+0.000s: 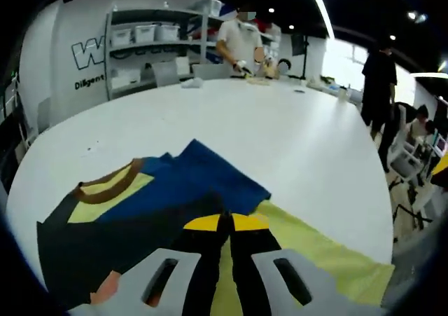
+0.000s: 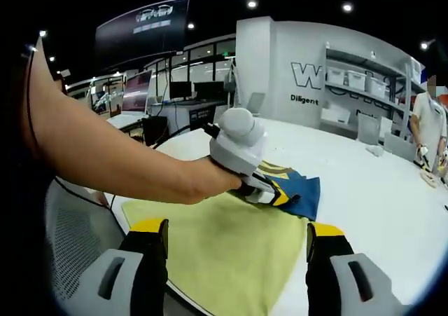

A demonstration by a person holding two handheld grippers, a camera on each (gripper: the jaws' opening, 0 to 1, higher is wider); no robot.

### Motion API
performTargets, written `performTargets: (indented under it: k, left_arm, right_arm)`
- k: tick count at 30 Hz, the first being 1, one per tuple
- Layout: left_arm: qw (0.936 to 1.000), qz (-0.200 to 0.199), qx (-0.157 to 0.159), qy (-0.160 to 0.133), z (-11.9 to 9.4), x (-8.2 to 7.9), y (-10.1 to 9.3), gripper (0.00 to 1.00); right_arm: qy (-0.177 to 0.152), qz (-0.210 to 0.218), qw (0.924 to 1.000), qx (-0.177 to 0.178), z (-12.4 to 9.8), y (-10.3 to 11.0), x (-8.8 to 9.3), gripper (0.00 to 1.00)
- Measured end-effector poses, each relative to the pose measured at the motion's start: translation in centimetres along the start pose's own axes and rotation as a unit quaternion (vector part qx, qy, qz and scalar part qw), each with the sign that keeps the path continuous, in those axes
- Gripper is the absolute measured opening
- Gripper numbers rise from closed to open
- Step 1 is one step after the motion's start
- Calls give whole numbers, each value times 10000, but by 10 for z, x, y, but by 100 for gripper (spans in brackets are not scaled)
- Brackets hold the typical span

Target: Fold the garment on the visible template until the final outline fits inside the template.

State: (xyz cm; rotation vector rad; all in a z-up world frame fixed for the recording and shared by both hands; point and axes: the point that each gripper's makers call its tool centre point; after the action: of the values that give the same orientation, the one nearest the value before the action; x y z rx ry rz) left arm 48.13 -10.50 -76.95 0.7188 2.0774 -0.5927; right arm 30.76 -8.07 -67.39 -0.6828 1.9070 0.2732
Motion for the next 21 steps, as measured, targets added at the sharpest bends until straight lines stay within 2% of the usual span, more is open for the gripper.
performTargets:
  k: [11,17,21]
  left_arm:
    - [9991,-109,235,326,6,19,-12,7]
    - [9980,-199,307,523,7,32,-16,15]
    - [9981,-49,342,508,7,32,-19,18]
  right_arm:
    - [-11,-4,10000,15,0,0,-1,81]
    - [-1,-18,10000,15,1,0,0,81]
    - [5,-25,10000,15,2,0,0,81]
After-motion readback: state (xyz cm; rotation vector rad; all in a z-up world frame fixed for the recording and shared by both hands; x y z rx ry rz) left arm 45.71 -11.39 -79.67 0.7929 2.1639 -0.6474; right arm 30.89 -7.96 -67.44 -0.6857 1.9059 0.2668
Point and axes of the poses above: the point that each gripper's makers call its tool centre point, and the gripper's own axes: z roughly forward along the fingers, y roughly to its left, x roughly out of its underside, and after that the axes turned 6 degrees about -z, right-handed
